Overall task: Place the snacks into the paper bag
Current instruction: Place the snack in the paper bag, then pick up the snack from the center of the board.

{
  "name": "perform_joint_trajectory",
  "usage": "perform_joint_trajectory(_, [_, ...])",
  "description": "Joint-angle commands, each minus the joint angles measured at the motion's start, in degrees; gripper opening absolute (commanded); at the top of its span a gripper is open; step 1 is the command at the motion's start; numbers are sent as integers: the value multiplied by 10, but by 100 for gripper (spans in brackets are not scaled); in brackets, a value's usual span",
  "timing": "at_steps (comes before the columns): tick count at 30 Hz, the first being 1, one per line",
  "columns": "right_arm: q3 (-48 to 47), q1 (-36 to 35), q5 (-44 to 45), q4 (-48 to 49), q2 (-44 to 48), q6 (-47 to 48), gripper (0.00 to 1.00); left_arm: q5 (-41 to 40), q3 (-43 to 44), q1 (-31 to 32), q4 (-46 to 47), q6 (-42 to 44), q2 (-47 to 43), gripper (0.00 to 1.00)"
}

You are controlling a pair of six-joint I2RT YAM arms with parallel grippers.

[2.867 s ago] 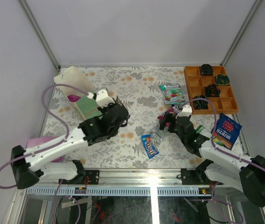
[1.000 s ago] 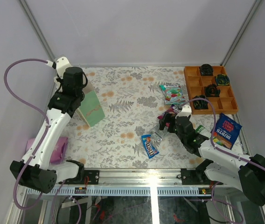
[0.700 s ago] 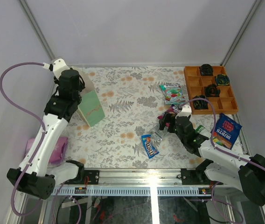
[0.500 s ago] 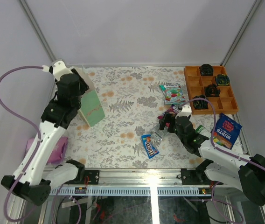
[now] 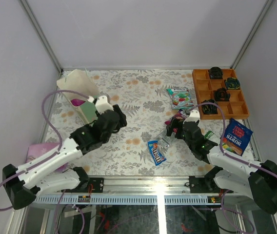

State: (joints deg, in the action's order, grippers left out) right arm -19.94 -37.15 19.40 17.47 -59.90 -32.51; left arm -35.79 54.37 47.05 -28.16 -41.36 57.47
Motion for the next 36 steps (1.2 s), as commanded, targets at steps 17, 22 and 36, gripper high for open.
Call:
perform_joint_trajectory(17, [-14, -5, 21, 21, -7, -2, 99, 70, -213, 177, 410, -179, 187, 61])
perform_joint_trajectory(22, [-14, -5, 24, 20, -7, -1, 99, 81, -211, 187, 453, -194, 240, 60])
perform_joint_trajectory(36, [-15, -5, 25, 19, -10, 0, 99, 82, -202, 192, 491, -215, 316, 53])
